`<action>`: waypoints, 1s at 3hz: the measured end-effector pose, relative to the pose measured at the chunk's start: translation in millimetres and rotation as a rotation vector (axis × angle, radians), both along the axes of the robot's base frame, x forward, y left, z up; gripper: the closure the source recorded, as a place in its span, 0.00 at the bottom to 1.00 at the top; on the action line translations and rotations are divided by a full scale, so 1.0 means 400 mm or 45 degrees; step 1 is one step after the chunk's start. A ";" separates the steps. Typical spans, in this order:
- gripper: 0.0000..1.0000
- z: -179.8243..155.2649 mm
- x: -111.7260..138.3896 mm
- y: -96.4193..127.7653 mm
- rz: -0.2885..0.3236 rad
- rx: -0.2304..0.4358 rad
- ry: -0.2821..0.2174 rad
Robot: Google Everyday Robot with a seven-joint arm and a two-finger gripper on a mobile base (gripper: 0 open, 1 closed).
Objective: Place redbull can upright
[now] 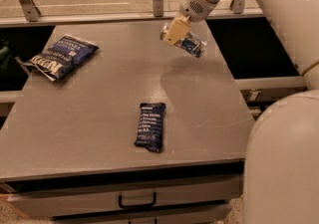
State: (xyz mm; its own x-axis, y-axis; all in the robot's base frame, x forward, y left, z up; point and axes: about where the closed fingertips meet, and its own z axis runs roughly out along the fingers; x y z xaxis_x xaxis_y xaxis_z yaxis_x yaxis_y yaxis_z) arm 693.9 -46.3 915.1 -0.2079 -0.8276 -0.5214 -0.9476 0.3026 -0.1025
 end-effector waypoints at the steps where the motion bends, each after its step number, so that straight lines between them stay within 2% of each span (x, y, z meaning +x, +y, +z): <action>1: 1.00 0.126 -0.054 0.027 0.134 0.238 -0.098; 2: 1.00 0.208 -0.090 0.034 0.244 0.475 -0.157; 3: 1.00 0.242 -0.115 0.034 0.345 0.685 -0.181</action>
Offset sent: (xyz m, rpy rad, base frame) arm -0.0621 0.0016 0.1331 0.6271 -0.1825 0.3023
